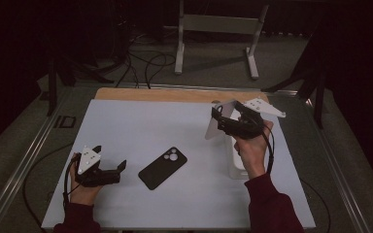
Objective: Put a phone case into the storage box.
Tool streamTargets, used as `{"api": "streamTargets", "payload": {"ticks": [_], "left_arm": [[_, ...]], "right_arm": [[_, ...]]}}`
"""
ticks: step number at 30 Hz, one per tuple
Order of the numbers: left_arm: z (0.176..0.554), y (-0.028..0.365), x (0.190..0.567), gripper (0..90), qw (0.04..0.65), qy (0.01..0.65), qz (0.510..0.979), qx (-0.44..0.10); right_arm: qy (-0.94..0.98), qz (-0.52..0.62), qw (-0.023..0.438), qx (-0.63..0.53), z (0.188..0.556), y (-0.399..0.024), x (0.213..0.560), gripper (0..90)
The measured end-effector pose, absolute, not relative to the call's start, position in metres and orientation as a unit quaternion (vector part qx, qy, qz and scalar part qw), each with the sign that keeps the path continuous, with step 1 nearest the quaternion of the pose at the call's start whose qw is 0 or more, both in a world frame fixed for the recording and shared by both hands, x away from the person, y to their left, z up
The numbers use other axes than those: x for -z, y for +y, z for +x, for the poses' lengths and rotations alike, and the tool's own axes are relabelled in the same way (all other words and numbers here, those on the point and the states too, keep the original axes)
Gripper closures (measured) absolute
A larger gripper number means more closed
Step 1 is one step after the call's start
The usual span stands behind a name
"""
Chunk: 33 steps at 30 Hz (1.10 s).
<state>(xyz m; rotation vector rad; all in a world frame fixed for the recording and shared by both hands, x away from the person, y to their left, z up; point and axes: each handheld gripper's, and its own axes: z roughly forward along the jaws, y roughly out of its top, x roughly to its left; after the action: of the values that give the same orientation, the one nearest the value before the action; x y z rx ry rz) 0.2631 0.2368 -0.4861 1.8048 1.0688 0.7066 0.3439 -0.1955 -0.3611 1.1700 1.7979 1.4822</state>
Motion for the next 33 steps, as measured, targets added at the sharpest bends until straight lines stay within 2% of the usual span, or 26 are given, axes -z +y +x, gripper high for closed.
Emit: {"api": "streamTargets", "payload": {"ticks": [11, 33], "left_arm": [[0.264, 0.238, 0.486, 0.0, 0.449, 0.435, 0.727, -0.286], [0.264, 0.237, 0.487, 0.0, 0.448, 0.434, 0.729, -0.281]], "right_arm": [[0.665, 0.431, 0.282, -0.541, 0.356, -0.195, 0.356, 16.7], [0.655, 0.454, 0.289, -0.530, 0.386, -0.207, 0.356, 16.7]]}}
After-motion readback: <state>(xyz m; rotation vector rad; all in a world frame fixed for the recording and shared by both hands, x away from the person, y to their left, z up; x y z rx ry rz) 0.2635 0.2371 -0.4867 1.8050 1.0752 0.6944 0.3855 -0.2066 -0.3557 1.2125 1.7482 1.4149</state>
